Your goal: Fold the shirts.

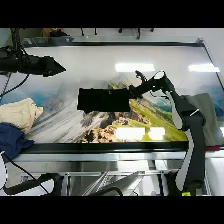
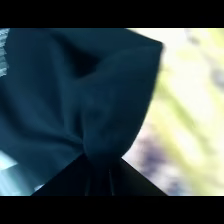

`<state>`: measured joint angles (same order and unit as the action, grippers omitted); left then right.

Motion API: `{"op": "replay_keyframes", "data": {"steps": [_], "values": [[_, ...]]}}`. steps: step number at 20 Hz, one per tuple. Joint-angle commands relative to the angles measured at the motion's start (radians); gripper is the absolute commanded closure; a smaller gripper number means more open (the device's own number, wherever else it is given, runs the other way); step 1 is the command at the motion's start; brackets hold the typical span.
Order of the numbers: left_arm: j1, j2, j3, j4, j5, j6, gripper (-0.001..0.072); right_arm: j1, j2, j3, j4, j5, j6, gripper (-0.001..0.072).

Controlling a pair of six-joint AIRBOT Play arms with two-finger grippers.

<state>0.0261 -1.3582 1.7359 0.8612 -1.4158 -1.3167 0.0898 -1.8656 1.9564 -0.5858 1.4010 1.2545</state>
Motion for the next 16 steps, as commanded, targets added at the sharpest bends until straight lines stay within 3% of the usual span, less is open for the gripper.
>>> {"op": "replay_keyframes", "data": {"steps": [1, 6, 8, 13, 16], "values": [[-0.001, 0.0, 0.0, 0.0, 0.001, 0.0, 0.0695, -0.007, 0.092, 0.043, 0.232, 0.002, -0.096, 0.0691], [-0.001, 0.0, 0.0, 0.0, 0.001, -0.001, 0.0695, -0.126, 0.372, 0.111, 0.242, -0.253, -0.093, 0.0692], [-0.001, 0.0, 0.0, 0.0, 0.001, -0.002, 0.0695, -0.228, 0.456, 0.111, 0.242, -0.335, -0.019, 0.0692], [-0.001, 0.0, 0.0, 0.0, 0.001, -0.011, 0.0695, -0.486, 0.521, 0.109, 0.227, -0.402, 0.151, 0.0692], [-0.001, 0.0, -0.001, 0.0, 0.001, -0.011, 0.0695, -0.6, 0.518, 0.078, 0.133, -0.402, 0.223, 0.0692]]}}
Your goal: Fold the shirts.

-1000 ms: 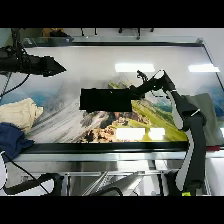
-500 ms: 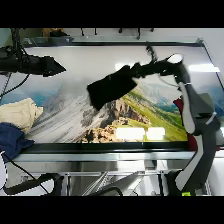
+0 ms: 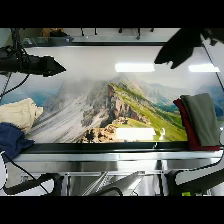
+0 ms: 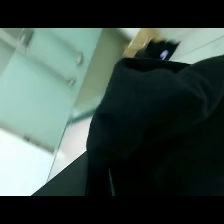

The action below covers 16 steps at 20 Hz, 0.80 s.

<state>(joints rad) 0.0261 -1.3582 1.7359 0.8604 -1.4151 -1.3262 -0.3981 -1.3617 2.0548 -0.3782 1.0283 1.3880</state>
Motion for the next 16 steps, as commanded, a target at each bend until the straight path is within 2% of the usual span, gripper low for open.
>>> {"op": "replay_keyframes", "data": {"steps": [1, 5, 7, 10, 13, 16], "values": [[-0.001, 0.0, -0.001, 0.0, 0.0, -0.002, 0.0695, -0.142, 0.014, -0.038, -0.126, -0.025, 0.126, 0.0692], [-0.001, -0.001, 0.0, 0.001, 0.0, -0.002, 0.0695, -0.235, 0.017, -0.059, -0.377, 0.108, 0.387, 0.0693], [-0.001, -0.001, -0.001, 0.001, 0.0, -0.002, 0.0695, -0.262, 0.032, -0.059, -0.453, 0.155, 0.446, 0.0693], [-0.001, -0.001, -0.001, 0.001, 0.0, -0.002, 0.0695, -0.276, 0.082, -0.06, -0.483, 0.195, 0.46, 0.0692], [-0.001, -0.001, -0.001, 0.001, 0.0, -0.002, 0.0695, -0.275, 0.14, -0.06, -0.761, 0.389, 0.638, 0.0695], [-0.001, -0.001, -0.001, 0.001, -0.003, -0.002, 0.0695, -0.276, 0.206, -0.061, -1.029, 0.542, 0.663, 0.0695]]}}
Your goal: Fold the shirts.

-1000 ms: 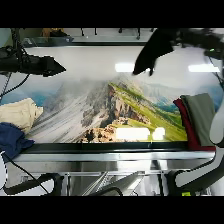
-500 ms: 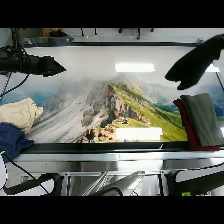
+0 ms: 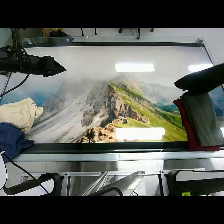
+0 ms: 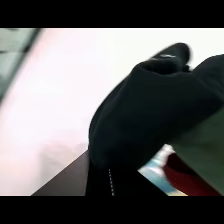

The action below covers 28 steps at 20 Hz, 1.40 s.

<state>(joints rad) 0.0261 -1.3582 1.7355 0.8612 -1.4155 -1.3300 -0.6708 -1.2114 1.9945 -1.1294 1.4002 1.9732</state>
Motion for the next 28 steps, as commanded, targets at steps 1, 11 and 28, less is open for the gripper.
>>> {"op": "replay_keyframes", "data": {"steps": [1, 11, 28], "values": [[-0.001, -0.001, 0.0, 0.0, -0.011, 0.002, 0.0695, -0.003, 0.075, -0.005, -0.321, 0.207, 0.077, 0.0695], [-0.005, -0.001, 0.0, 0.001, -0.087, 0.01, 0.0695, -0.003, 0.197, -0.362, -0.56, 0.427, 0.1, 0.069], [-0.005, -0.001, 0.0, -0.001, -0.081, 0.024, 0.0695, -0.001, 0.336, -0.805, -0.51, 0.14, 0.063, 0.0006]]}}
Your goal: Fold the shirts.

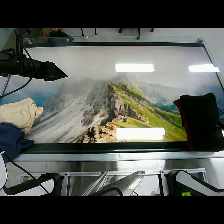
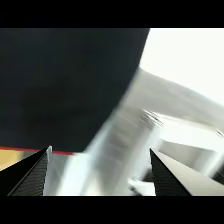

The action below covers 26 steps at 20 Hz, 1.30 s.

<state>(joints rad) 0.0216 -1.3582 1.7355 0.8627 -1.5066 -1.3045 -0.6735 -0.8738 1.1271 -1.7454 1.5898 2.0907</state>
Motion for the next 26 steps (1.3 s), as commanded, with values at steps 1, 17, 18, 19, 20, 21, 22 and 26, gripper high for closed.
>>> {"op": "replay_keyframes", "data": {"steps": [1, 17, 18, 19, 20, 21, 22, 26], "values": [[0.0, 0.0, 0.0, -0.003, 0.008, -0.008, 0.0695, 0.003, 0.005, 0.093, 0.19, -0.075, -0.106, 0.0006], [0.001, 0.692, -0.877, 0.001, 0.098, -0.039, 0.0696, 0.499, 0.37, -0.323, 0.621, -0.339, -0.394, 0.0692], [0.001, 0.713, -0.9, 0.0, 0.109, -0.039, 0.0696, 0.509, 0.371, -0.323, 0.625, -0.35, -0.394, 0.0691], [0.001, 0.724, -0.912, 0.001, 0.113, -0.04, 0.0695, 0.512, 0.37, -0.323, 0.625, -0.356, -0.393, 0.0692], [0.001, 0.732, -0.921, 0.001, 0.113, -0.04, 0.0695, 0.511, 0.37, -0.323, 0.624, -0.355, -0.393, 0.0691], [0.001, 0.736, -0.927, 0.0, 0.115, -0.04, 0.0695, 0.511, 0.37, -0.323, 0.624, -0.355, -0.393, 0.0691], [0.001, 0.736, -0.936, 0.0, 0.119, -0.039, 0.0695, 0.511, 0.37, -0.323, 0.624, -0.355, -0.393, 0.0691], [0.001, 0.736, -0.951, 0.0, 0.123, -0.039, 0.0695, 0.511, 0.369, -0.323, 0.624, -0.355, -0.393, 0.0691]]}}
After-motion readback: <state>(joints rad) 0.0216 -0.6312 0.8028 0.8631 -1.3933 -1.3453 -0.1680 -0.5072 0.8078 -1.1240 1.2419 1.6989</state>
